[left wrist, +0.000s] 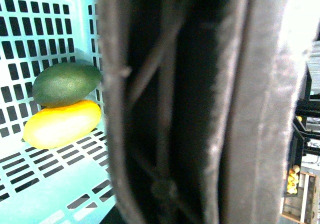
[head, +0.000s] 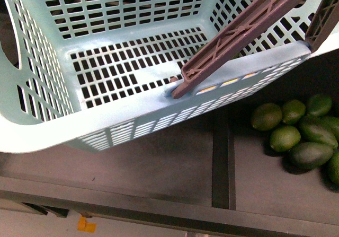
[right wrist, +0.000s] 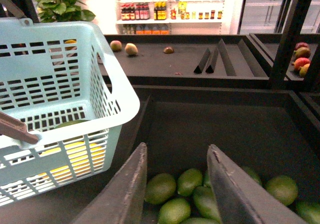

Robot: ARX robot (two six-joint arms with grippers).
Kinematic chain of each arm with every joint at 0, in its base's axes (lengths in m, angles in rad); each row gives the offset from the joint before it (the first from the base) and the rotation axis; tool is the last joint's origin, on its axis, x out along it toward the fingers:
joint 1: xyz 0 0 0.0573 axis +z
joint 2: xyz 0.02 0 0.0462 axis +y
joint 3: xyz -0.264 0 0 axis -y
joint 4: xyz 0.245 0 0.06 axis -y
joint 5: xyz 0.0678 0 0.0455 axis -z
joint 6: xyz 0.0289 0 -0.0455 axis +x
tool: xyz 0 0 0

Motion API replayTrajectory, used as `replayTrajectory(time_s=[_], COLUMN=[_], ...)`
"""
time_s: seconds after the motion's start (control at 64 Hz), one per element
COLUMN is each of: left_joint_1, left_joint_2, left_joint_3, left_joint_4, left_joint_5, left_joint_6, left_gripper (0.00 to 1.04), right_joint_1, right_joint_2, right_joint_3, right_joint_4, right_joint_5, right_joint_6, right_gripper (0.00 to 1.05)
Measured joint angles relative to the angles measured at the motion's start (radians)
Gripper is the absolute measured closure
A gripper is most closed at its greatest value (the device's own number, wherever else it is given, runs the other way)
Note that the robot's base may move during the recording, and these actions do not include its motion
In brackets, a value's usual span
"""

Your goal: Pick mango and avocado into basket

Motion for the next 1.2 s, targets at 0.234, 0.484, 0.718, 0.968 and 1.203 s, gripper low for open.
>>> replayTrajectory(time_s=[0.234, 0.484, 0.718, 0.968, 1.203], left_joint_1=[0.0, -0.006, 0.097, 0.212, 0.347], left_joint_2=[0.0, 0.015, 0.016, 0.098, 0.333], left_joint_3=[0.0, 0.009, 0.006, -0.014, 0.108], left_joint_4=[0.0, 0.01, 0.06, 0.16, 0.178], left_joint_5=[0.0, -0.37, -0.332, -0.209, -0.168], left_joint_6=[0.0, 0.138, 0.065, -0.172, -0.282], left_gripper=[0.91, 0.91, 0.91, 0.91, 0.91], right_joint_1=[0.0, 0.0, 0.0, 0.0, 0.0], right_joint_2=[0.0, 0.0, 0.0, -0.001, -0.001], right_joint_3=[0.0, 0.0, 0.0, 0.0, 0.0], right_joint_4=[0.0, 0.0, 0.0, 0.0, 0.0], right_joint_5=[0.0, 0.001, -0.001, -0.001, -0.001], right_joint_6=[0.0, 0.0, 0.0, 0.0, 0.0], right_gripper=[0.12, 0.09, 0.09, 0.09, 0.09])
